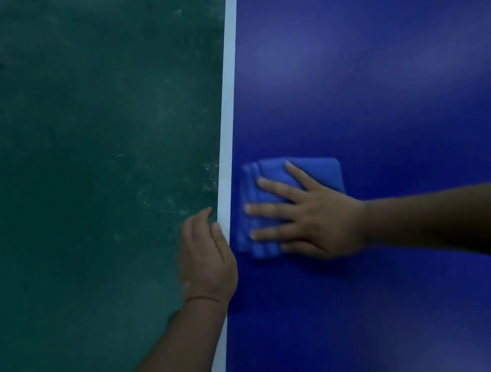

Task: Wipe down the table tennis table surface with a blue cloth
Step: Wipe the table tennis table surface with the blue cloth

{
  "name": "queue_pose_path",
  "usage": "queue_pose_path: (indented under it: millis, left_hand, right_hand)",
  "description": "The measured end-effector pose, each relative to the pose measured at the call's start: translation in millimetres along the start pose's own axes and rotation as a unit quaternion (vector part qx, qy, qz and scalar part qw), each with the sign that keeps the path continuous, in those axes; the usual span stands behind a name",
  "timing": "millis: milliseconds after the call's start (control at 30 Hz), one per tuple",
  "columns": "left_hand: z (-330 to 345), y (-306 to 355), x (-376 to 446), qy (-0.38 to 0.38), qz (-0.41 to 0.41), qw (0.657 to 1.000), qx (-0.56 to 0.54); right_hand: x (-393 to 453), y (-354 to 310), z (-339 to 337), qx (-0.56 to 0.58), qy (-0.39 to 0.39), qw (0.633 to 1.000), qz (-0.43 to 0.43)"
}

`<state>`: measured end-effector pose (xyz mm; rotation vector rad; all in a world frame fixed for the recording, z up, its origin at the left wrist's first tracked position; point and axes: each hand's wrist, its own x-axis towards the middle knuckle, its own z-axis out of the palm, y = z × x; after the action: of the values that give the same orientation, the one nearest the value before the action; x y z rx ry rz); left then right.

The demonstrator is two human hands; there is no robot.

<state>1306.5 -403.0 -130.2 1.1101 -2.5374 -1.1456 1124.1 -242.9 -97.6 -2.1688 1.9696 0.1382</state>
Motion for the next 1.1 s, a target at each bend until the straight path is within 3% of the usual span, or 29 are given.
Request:
queue_pose_path:
  millis: [67, 100, 167, 233, 300, 367, 500, 600, 667, 767, 800, 867, 1000, 1100]
  left_hand:
    - [1.9, -1.5, 0.1, -0.005, 0.001, 1.000, 0.000]
    - [2.4, -1.9, 0.4, -0.007, 0.001, 1.000, 0.003]
    - [2.8, -2.6, 1.3, -0.008, 0.002, 1.000, 0.009]
    - [2.2, -2.3, 1.1, -0.007, 0.006, 1.000, 0.012]
    - [2.0, -0.4, 1.0, -0.008, 0.002, 1.000, 0.009]
    - [2.5, -0.9, 2.0, -0.011, -0.003, 1.000, 0.003]
    - [4.4, -4.9, 5.6, -0.014, 0.012, 1.000, -0.016]
    - [3.6, -4.2, 4.5, -0.014, 0.014, 0.999, -0.029]
    - [2.4, -4.7, 5.5, -0.017, 0.025, 0.999, -0.043]
    - [-1.3, -6.8, 7.5, -0.032, 0.050, 0.996, -0.060]
    - [-4.1, -9.5, 6.1, -0.042, 0.059, 0.996, -0.057]
    - [-13.4, -18.1, -1.2, -0.069, 0.095, 0.993, -0.030]
    - [-28.9, -39.6, -34.2, -0.112, 0.157, 0.981, 0.012]
    - [-29.5, -41.4, -47.7, -0.116, 0.122, 0.986, -0.006]
  right_hand:
    - [-38.7, 4.6, 8.3, -0.002, 0.005, 0.999, -0.041]
    - [-41.2, 20.8, 11.5, -0.007, 0.020, 1.000, -0.012]
    - [-18.5, 57.8, 11.3, 0.018, 0.066, 0.986, 0.152]
    - [14.0, 83.6, -0.3, 0.065, 0.107, 0.926, 0.356]
    - [37.6, 77.3, -9.1, 0.087, 0.112, 0.876, 0.461]
    - [42.8, 33.1, -3.7, 0.075, 0.107, 0.890, 0.437]
    - [-12.9, -114.7, 20.9, 0.063, 0.071, 0.974, 0.205]
    - [-45.6, -131.0, 26.7, 0.039, 0.031, 0.997, 0.066]
    - [-33.5, -104.9, 27.0, 0.032, 0.063, 0.987, 0.145]
    - [3.4, -76.4, 16.6, 0.071, 0.115, 0.904, 0.406]
    - [13.5, -84.9, 14.1, 0.084, 0.116, 0.881, 0.451]
    - [21.2, -125.8, 19.7, 0.070, 0.113, 0.890, 0.436]
    - [-22.0, -229.6, 31.0, 0.046, 0.059, 0.959, 0.272]
    - [-52.7, -220.5, 36.2, 0.029, 0.047, 0.973, 0.224]
